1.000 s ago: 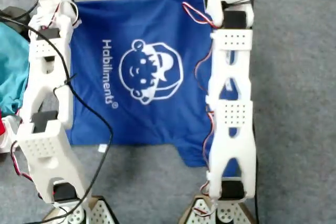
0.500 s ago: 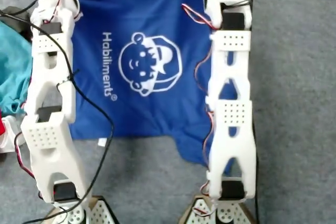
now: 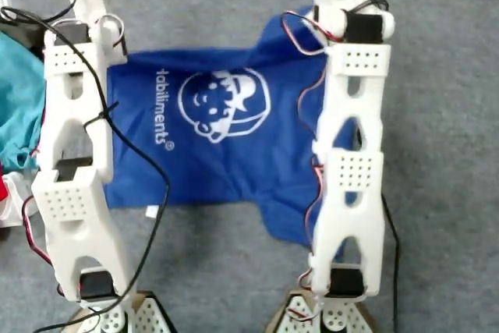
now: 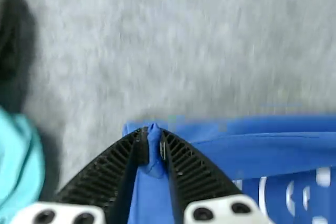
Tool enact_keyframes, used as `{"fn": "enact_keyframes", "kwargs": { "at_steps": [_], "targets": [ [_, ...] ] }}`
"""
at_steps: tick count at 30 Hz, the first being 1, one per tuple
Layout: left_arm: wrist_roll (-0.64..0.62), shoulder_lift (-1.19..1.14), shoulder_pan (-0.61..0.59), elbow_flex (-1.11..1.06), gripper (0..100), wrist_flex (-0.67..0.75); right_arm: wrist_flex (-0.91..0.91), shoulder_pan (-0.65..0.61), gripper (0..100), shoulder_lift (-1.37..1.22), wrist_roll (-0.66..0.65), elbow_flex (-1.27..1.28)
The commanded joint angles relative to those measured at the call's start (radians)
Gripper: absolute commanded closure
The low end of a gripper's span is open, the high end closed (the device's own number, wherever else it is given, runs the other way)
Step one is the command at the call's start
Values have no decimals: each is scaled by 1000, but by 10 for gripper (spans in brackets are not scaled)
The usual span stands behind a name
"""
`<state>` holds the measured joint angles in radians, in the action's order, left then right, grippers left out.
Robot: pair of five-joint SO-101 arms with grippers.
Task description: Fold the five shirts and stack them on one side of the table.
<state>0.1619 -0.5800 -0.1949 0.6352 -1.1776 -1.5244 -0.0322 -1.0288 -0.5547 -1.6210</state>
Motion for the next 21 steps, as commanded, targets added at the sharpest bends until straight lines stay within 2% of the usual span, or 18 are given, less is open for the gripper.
{"fn": "enact_keyframes", "kwargs": {
  "at_steps": [1, 3, 9, 12, 21],
  "targets": [
    [60, 74, 3, 57, 980, -149, -181, 8, 993, 128, -6, -50],
    [72, 76, 3, 31, 980, -203, -259, 8, 993, 163, 2, -50],
    [75, 140, -15, 15, 980, -316, -265, 53, 993, 254, 25, -44],
    [78, 202, -8, -60, 980, -319, -267, 47, 993, 328, 44, 25],
    [92, 461, 18, -361, 980, -318, -261, 18, 993, 693, 140, 613]
  ]
}}
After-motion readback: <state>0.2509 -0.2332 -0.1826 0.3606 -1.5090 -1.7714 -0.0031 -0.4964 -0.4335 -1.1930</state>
